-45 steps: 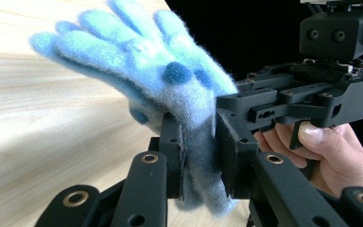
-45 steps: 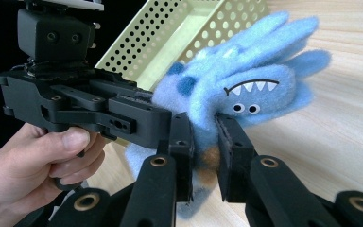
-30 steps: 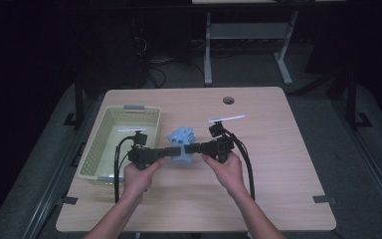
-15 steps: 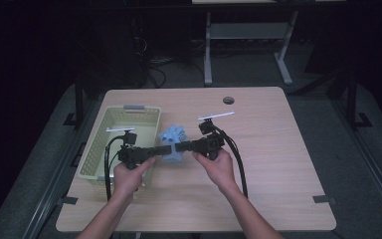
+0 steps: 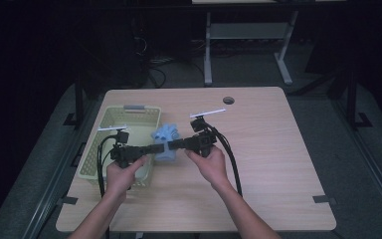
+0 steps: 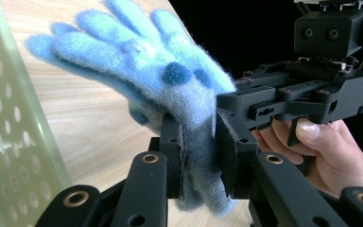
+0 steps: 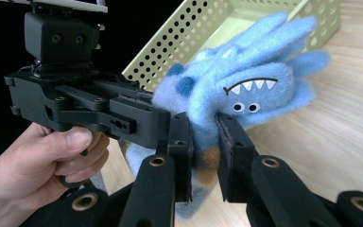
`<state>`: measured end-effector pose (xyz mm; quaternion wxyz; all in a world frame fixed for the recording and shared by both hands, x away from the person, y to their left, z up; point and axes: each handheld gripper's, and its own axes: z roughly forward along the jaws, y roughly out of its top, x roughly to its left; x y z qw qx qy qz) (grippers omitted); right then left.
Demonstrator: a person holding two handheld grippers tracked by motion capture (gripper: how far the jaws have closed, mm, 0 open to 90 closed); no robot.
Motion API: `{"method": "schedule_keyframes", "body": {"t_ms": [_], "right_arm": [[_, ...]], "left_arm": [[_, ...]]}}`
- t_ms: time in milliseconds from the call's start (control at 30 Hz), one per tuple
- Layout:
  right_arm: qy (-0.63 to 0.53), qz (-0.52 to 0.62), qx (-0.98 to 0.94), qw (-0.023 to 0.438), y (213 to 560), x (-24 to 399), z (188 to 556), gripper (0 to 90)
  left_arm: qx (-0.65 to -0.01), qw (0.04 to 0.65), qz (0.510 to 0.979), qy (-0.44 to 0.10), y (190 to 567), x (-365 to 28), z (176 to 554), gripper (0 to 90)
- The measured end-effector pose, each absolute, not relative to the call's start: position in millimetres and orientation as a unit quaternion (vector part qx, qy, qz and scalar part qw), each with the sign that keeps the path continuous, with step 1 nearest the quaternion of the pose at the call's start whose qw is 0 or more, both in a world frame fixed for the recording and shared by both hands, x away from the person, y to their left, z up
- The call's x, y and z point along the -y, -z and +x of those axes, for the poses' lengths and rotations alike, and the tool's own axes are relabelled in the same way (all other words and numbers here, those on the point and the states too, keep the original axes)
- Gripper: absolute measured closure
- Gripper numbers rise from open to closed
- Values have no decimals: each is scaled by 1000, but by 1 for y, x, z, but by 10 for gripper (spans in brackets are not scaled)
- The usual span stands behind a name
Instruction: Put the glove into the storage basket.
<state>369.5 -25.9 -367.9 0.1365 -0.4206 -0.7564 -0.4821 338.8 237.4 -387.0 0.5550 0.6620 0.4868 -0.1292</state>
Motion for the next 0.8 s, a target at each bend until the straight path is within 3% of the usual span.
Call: {"method": "schedule_keyframes", "body": {"t_ms": [800], "right_arm": [[484, -407, 762, 137, 359, -4, 380, 769]], "left_arm": [[-494, 560, 655, 116, 379, -266, 341, 734]]}}
